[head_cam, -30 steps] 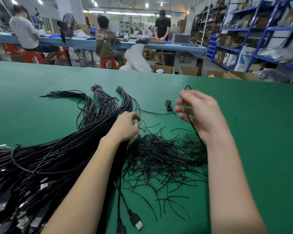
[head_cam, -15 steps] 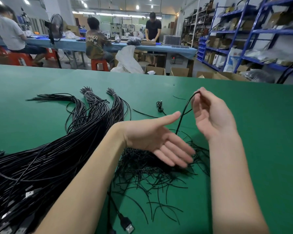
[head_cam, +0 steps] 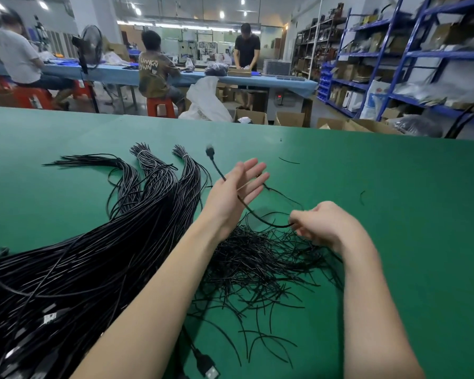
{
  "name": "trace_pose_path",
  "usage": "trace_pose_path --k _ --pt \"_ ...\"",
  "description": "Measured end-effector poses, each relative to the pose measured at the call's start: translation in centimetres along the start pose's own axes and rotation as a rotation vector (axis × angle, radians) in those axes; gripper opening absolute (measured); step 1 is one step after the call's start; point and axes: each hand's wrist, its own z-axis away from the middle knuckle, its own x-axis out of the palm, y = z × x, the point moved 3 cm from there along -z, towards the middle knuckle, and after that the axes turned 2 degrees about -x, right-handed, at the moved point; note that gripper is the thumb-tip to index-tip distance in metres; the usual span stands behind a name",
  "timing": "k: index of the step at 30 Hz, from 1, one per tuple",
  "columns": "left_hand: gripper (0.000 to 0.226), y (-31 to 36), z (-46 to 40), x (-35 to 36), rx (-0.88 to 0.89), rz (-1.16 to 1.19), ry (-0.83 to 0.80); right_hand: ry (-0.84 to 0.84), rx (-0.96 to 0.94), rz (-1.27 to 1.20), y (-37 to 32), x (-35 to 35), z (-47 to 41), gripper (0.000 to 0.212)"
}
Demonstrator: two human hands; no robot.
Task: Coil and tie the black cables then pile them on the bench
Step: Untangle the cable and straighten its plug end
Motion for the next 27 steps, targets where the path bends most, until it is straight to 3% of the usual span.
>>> trace_pose_path --k 2,4,6,8,10,14,17,21,25,27 --pt "0.044 0.2 -0.1 -0.3 0.016 0.003 0.004 0.213 -0.04 0.289 -0.7 -0.2 0.0 0.046" --pt "0.045 0.3 0.1 -0.2 0.032 -0.078 0.002 0.296 -0.246 0.311 -2.1 0.2 0.5 0.052" --pt "0.046 0.3 0.3 -0.1 0.049 -0.163 0.01 0.069 -0.474 0.13 -3.2 1.3 0.9 0.035" --pt "0.049 0.5 0.3 -0.1 0.052 -0.173 0.009 -0.223 -0.561 -0.002 -3.5 3.0 1.1 0.019" --pt "0.053 1.0 0.3 -0.2 0.052 -0.115 0.002 -0.349 -0.618 -0.063 -3.2 4.0 1.0 0.019" --pt "0.062 2.3 0.5 -0.4 0.018 0.216 -0.096 -0.389 -0.577 -0.231 -2.2 4.0 0.3 0.032" --pt "0.067 3.1 1.3 -0.2 -0.036 0.377 -0.28 -0.2 -0.532 0.029 -1.2 3.7 -0.5 0.043" --pt "0.075 3.5 2.8 -0.1 -0.206 0.133 -0.566 0.106 -0.483 0.183 -1.2 3.0 -0.9 0.061" --pt "0.079 3.2 3.7 0.2 -0.411 -0.293 -0.75 0.15 -0.519 0.199 -2.1 2.0 -0.6 0.028" --pt "0.077 2.4 3.9 0.7 -0.51 -0.485 -0.768 0.087 -0.53 0.046 -2.7 1.3 -0.4 0.036"
